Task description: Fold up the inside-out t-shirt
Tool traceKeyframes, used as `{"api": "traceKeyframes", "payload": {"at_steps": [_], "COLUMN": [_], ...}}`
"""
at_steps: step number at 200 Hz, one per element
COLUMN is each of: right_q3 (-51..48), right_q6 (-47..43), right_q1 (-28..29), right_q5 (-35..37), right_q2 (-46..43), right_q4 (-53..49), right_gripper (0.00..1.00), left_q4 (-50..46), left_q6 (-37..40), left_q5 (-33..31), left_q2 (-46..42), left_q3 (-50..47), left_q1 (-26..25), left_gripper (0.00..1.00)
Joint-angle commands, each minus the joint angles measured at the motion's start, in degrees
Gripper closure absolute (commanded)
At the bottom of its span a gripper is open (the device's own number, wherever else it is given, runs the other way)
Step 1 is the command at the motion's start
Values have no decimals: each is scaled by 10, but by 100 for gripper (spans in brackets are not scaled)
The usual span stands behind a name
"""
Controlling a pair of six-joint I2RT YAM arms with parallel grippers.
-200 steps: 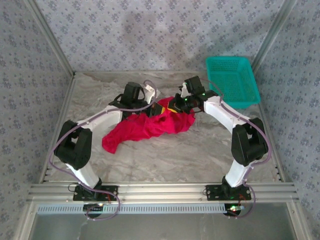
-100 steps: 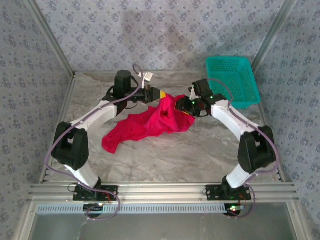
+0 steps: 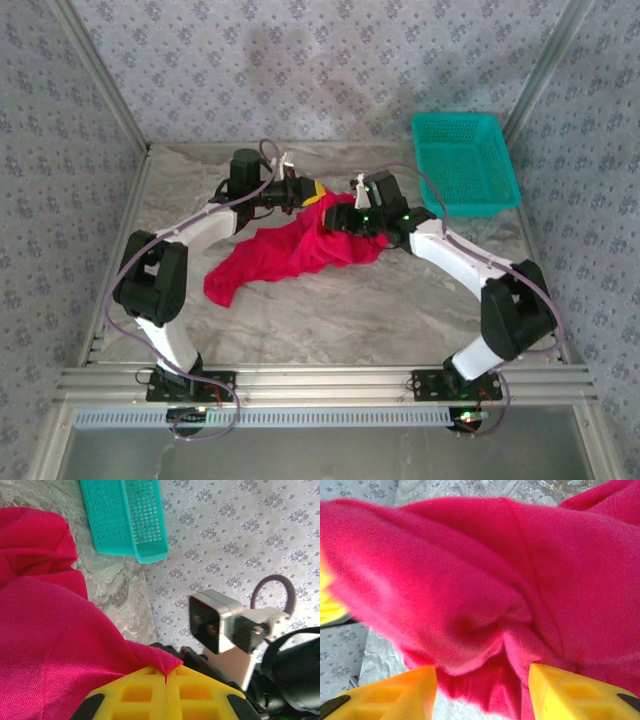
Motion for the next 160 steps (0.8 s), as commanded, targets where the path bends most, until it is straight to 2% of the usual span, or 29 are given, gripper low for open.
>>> {"api": "traceKeyframes", "payload": {"at_steps": [1,20,47,87,109,128,160], "right_q3": [28,46,66,85,92,102,110], "right_q6": [22,42,61,68,75,75,52], "right_q1": [2,3,3,3,-1,-2,-3], "right_q5": [1,9,11,38,43,31,22], "right_q2": [38,56,66,46,52,50,10], "right_q4": [46,74,74,19,4,-20,-88], "right_gripper": [45,47,60,61,85,100,100], "left_q4": [38,42,44,58,69,59,7], "left_q6": [-18,-21,-19,-28,-36,-29,10], "left_q5": [1,1,2,0,1,3,-7], "left_q2": [-2,-3,-2,5,8,7,5], "left_q3": [-6,-8,-10,-19,-18,-14,-2], "left_q1": [-1,-1,-1,-1,-1,3,20], "left_gripper": [100,100,100,100,100,100,100]}}
